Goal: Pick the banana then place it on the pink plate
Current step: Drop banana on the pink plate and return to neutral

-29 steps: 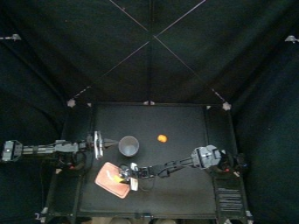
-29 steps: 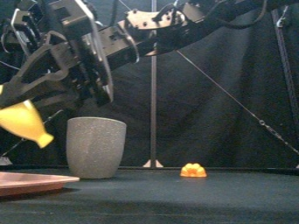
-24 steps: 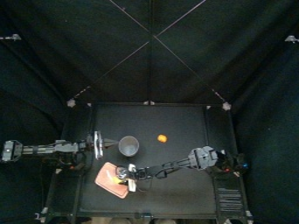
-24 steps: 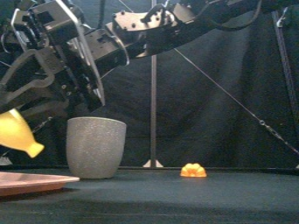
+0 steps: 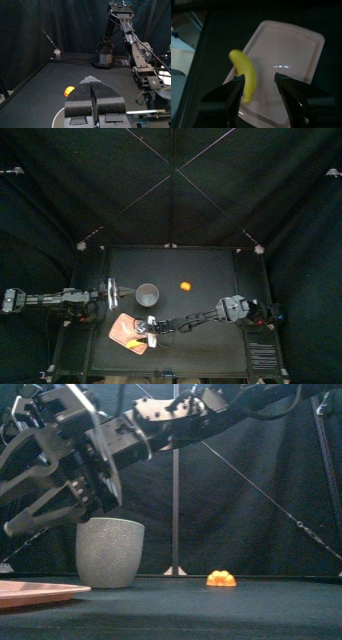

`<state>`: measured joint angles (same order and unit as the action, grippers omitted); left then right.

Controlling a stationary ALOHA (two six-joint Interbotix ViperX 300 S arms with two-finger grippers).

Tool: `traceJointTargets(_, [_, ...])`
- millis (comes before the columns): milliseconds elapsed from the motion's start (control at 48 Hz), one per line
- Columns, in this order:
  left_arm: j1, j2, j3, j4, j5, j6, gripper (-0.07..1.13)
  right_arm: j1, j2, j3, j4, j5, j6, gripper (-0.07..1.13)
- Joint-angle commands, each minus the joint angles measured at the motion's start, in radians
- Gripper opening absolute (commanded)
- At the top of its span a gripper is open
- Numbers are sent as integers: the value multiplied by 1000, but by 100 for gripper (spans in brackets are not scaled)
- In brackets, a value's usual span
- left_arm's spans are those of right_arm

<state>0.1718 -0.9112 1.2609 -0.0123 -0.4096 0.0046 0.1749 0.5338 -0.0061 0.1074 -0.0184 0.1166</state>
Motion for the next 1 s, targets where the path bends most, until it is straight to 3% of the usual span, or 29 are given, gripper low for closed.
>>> traceJointTargets(21, [-2,2,-12,-2,-5,-2,-2,-18,-147,126,17,-129,-3,86])
traceJointTargets(271, [-3,0,-3,0,-5,0,-2,-63,-387,494,37,-509,-5,86])
traceJointTargets(500, [-3,0,6,0,-5,0,-2,-121,-594,772,46,-736,-8,86])
traceJointTargets(1000, [5,-2,23,2,-5,2,-2,-268,-879,1074,29,-758,-12,86])
